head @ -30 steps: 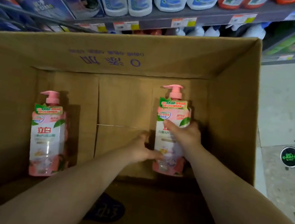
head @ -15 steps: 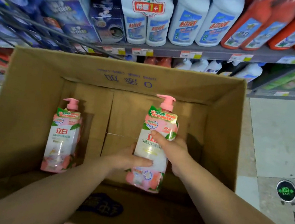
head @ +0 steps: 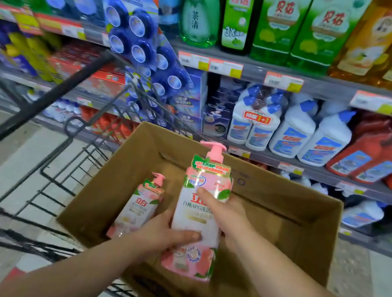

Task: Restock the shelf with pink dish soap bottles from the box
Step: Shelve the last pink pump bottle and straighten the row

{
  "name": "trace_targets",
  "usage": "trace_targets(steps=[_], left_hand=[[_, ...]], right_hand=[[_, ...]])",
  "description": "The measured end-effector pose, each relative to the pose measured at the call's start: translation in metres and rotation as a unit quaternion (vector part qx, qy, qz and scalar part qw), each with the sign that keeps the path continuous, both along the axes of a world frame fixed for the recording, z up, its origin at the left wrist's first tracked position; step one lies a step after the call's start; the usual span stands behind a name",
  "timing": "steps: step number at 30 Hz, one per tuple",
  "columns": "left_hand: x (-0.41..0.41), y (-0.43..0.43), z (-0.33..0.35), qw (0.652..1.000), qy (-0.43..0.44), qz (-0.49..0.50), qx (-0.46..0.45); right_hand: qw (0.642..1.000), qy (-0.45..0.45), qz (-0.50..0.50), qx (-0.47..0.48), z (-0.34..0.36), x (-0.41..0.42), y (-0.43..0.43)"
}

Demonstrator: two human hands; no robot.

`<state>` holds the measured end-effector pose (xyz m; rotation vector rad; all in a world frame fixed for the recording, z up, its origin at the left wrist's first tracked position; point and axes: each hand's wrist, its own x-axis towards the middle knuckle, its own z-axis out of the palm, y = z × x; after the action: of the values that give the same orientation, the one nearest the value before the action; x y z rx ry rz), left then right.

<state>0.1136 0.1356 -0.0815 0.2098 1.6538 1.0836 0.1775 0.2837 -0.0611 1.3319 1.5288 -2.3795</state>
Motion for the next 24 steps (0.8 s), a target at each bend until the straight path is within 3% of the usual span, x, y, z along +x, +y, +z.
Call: trace_targets(steps=[6,13,24], left_hand=[[-0.011,-0.060,0.048,0.993,0.054,0.096,0.050],[-0.036,-0.159,0.102,0.972,0.118,0.182,0.091],[-0.108,-0.409,0.172,0.931,0.227,0.278,0.070]], right_hand=[[0.992,0.067,0.104,0.007,0.049,-0.038,-0.051],[0.966,0.110,0.215,0.087,0.103,-0.096,-0.144],[0.922,0.181,0.324,0.112,0.171,-0.202,-0.392]])
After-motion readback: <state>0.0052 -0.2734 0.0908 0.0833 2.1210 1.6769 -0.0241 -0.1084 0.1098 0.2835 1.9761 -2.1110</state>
